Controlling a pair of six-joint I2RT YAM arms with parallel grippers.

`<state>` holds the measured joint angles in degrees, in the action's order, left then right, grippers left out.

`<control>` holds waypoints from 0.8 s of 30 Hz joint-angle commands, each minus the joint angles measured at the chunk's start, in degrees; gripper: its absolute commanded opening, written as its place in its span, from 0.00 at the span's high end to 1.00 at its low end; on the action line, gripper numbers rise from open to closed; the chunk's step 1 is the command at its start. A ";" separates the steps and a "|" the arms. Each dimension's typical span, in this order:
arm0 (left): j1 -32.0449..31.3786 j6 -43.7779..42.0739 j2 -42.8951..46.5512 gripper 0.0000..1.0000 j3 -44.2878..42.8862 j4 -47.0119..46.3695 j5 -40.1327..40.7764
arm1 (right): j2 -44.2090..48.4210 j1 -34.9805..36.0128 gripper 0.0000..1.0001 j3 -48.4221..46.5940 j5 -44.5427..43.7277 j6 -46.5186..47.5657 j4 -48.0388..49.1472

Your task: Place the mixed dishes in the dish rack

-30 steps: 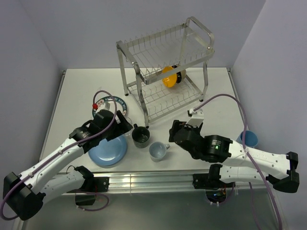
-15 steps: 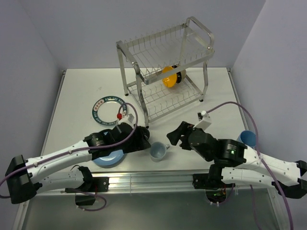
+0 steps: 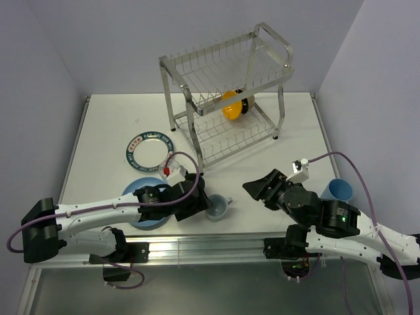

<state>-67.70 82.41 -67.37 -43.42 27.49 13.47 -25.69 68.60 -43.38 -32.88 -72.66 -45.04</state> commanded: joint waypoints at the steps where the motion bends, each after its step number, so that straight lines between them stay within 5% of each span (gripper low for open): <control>1: -0.41 4.34 -2.40 0.14 -3.16 1.17 4.98 | -2.60 -0.13 0.26 -0.74 -0.43 -1.25 -2.42; 8: -0.41 3.37 -8.56 0.19 -3.08 -1.55 2.52 | -5.42 -0.22 0.26 -4.70 -0.69 -0.99 -5.59; 11: -0.41 2.85 -10.58 0.30 -2.72 -2.70 2.00 | -4.28 -0.22 0.25 -4.70 -0.60 -0.55 -5.50; 17: -0.50 -0.84 -13.57 0.99 -4.30 -4.37 -1.51 | -1.91 -0.13 0.25 -4.09 -0.34 -1.87 -7.69; 24: -4.01 -9.27 -8.49 1.00 -6.85 -4.28 2.59 | 0.02 -0.22 0.23 -3.82 8.50 -1.44 -6.22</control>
<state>-69.25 78.46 -80.55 -46.94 25.15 13.58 -27.18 68.60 -45.43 -29.63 -74.08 -52.45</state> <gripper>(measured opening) 0.127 0.764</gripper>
